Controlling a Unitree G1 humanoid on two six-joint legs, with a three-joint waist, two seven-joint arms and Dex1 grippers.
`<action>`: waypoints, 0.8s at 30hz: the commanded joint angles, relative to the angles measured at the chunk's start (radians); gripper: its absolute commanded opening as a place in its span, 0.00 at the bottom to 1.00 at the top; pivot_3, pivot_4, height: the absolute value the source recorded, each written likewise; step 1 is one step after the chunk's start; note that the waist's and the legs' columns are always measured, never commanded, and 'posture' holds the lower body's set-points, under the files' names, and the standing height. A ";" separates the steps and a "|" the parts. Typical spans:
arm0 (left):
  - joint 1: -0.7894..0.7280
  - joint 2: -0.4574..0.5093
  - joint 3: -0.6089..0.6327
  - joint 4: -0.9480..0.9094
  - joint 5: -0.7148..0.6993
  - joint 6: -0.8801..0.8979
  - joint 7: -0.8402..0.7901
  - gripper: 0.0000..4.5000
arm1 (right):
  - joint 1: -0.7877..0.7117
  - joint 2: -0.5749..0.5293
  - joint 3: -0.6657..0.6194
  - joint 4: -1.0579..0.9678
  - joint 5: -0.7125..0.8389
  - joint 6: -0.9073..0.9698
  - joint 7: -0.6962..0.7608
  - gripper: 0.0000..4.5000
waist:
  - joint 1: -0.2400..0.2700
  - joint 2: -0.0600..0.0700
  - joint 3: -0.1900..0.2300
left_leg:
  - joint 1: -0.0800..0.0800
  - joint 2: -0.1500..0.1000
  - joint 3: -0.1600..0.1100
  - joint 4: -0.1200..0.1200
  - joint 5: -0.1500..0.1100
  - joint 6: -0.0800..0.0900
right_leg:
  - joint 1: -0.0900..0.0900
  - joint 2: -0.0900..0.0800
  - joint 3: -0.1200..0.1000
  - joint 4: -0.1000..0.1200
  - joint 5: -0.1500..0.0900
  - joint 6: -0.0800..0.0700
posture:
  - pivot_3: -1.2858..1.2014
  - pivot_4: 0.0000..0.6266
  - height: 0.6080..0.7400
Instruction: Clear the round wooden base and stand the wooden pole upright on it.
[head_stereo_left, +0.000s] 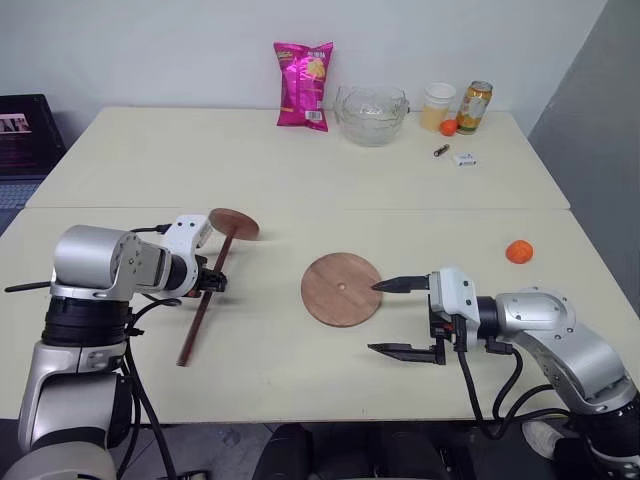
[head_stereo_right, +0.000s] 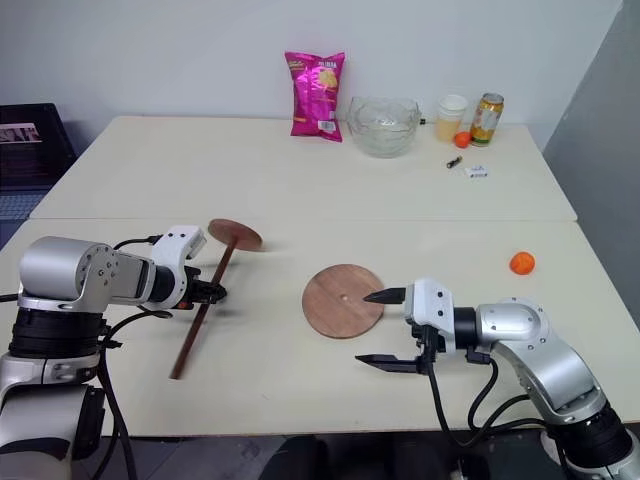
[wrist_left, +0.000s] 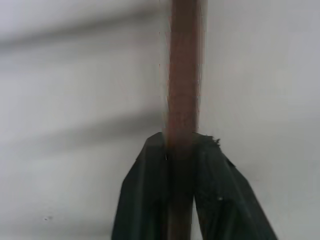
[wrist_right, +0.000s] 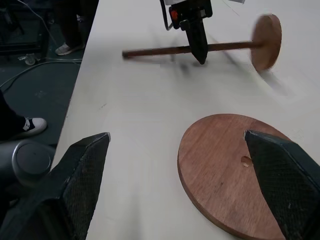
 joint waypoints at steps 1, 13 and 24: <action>0.011 0.008 0.038 -0.060 0.004 -0.013 0.001 0.06 | -0.022 -0.009 -0.020 -0.012 0.013 -0.006 0.016 1.00 | 0.000 0.000 0.000 | 0.000 0.000 0.000 0.000 0.000 0.000 | 0.000 0.000 0.000 0.000 0.000 0.000 | 0.52 0.24 1.00; 0.020 -0.095 0.215 -0.232 -0.087 -0.304 -0.087 0.06 | -0.005 -0.043 -0.062 -0.025 0.030 0.005 0.022 1.00 | 0.003 0.000 0.000 | 0.000 0.000 0.000 0.000 0.001 -0.002 | 0.000 -0.001 0.000 0.000 0.000 0.000 | 0.52 0.24 1.00; 0.043 -0.249 0.204 -0.286 -0.161 -0.746 -0.257 0.06 | 0.024 -0.100 -0.142 -0.047 0.060 0.037 0.016 1.00 | 0.002 -0.001 0.000 | -0.001 0.000 0.001 0.001 0.002 -0.003 | 0.001 -0.001 0.000 -0.001 0.000 0.000 | 0.52 0.24 1.00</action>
